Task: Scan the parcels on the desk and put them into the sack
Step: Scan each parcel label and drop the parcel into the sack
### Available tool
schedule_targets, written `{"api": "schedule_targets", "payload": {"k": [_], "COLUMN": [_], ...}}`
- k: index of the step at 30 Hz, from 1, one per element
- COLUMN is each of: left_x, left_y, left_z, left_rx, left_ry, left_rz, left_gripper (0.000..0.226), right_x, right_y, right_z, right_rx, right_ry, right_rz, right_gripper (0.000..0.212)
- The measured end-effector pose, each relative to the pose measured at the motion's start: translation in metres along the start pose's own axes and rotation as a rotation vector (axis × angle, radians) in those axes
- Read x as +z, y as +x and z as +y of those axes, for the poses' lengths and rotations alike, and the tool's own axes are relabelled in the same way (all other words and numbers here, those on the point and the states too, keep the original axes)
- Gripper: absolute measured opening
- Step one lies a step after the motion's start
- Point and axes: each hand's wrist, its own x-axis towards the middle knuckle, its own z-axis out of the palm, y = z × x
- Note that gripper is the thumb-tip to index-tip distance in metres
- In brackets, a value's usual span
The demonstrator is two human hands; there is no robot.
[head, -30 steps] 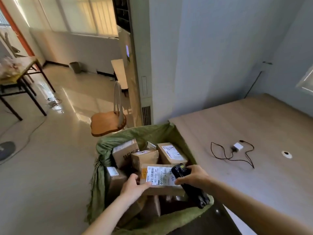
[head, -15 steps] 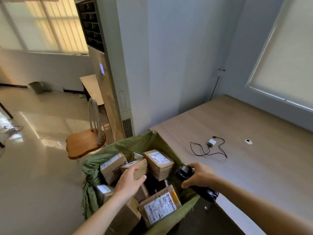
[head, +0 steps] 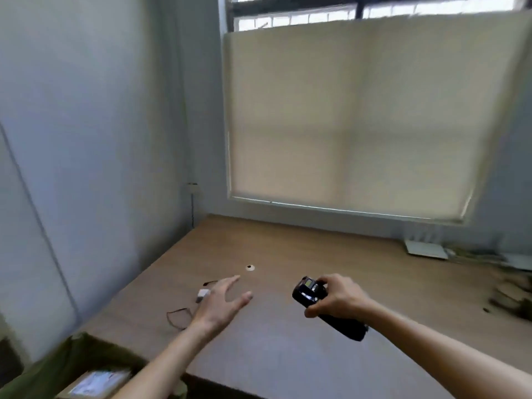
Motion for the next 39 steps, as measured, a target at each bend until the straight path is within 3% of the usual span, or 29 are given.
{"api": "schedule_targets", "payload": {"k": [6,15,21,24,28,32,39], "left_x": [0.134,0.387,0.518,0.575,0.653,0.731,0.866], "left_y": [0.032,-0.007,-0.045,-0.054,-0.062,-0.057,-0.006], "left_z": [0.177,0.384,0.474,0.519,0.565,0.599,0.667], "left_rx": [0.236,0.534,0.671,0.719,0.765,0.773,0.792], "left_ry": [0.005,0.051,0.099,0.113,0.136,0.137,0.140], "left_rz": [-0.222,-0.545,-0.686,-0.733,-0.807,-0.876,-0.916], "left_gripper": [0.066,0.065,0.073,0.076,0.074,0.073,0.062], "right_x": [-0.105,-0.194,-0.213,-0.221,-0.226,-0.238,-0.285], "right_y": [-0.071,-0.199,-0.270,-0.295,-0.311,-0.302,-0.239], "right_z": [0.164,0.413,0.539,0.591,0.656,0.720,0.849], "right_rx": [0.239,0.546,0.789,0.877,0.985,1.060,1.126], "right_ry": [0.123,0.132,0.220,0.246,0.279,0.298,0.336], "right_rz": [0.177,0.321,0.459,0.502,0.530,0.552,0.511], "right_gripper": [0.064,0.078,0.067,0.077,0.074,0.080,0.067]}}
